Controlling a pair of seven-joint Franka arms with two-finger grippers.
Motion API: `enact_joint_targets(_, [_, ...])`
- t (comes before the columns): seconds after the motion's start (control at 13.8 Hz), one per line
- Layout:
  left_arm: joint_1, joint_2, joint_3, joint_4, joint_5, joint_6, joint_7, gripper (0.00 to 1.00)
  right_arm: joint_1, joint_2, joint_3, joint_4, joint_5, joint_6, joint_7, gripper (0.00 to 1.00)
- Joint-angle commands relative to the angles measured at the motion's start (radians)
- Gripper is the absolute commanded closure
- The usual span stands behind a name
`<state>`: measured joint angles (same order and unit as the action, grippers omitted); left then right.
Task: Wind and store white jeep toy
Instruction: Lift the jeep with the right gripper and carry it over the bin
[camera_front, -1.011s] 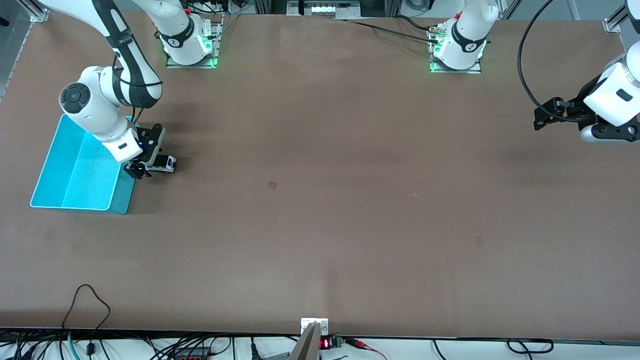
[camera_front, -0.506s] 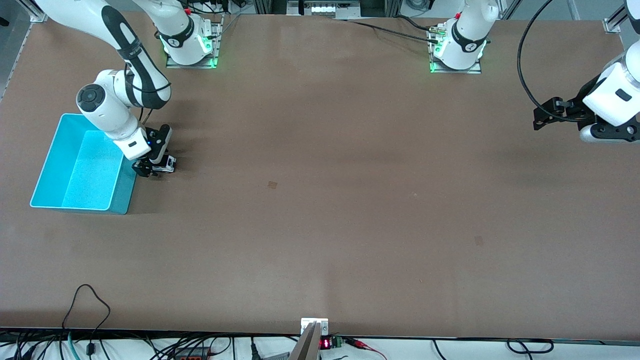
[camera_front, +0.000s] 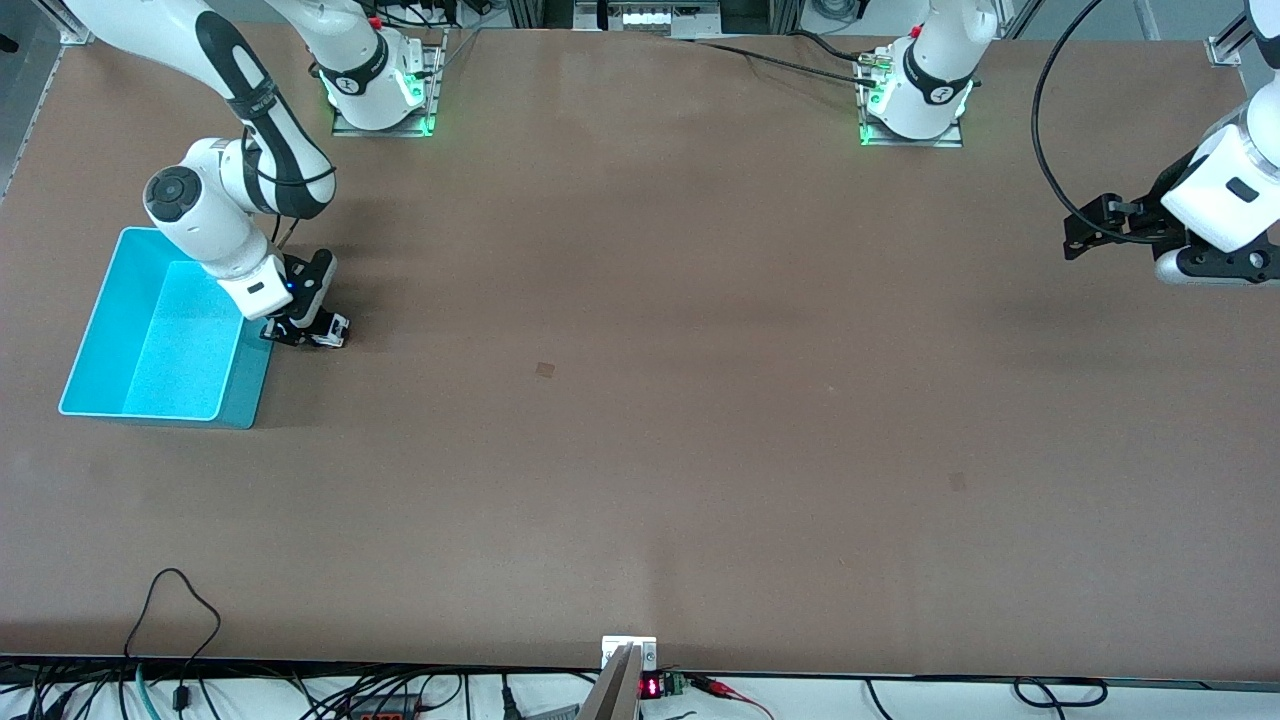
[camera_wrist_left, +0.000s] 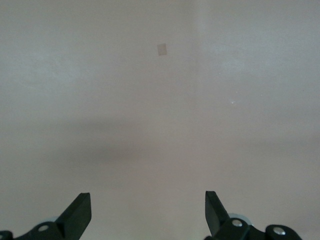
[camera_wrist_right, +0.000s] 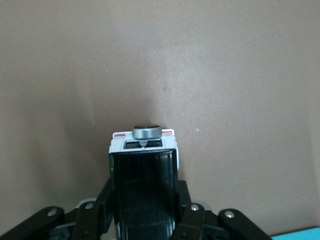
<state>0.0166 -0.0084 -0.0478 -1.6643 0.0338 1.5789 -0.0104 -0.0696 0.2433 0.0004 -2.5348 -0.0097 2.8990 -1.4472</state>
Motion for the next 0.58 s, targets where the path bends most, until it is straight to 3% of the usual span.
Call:
enact_joint_targets(0.0, [-0.003, -0.010, -0.001, 0.011, -0.003, -0.020, -0.008, 0.00, -0.021, -0.019, 0.013, 0.005, -0.001, 0.008, -0.004, 1.00])
enact_joint_targets(0.29, [-0.003, -0.008, -0.001, 0.011, -0.002, -0.025, -0.010, 0.00, -0.013, -0.022, 0.023, 0.073, 0.008, -0.017, -0.002, 1.00])
enact_joint_targets(0.51, [-0.003, -0.010, -0.001, 0.011, -0.002, -0.027, -0.010, 0.00, -0.012, -0.027, 0.033, 0.187, 0.010, -0.136, -0.002, 1.00])
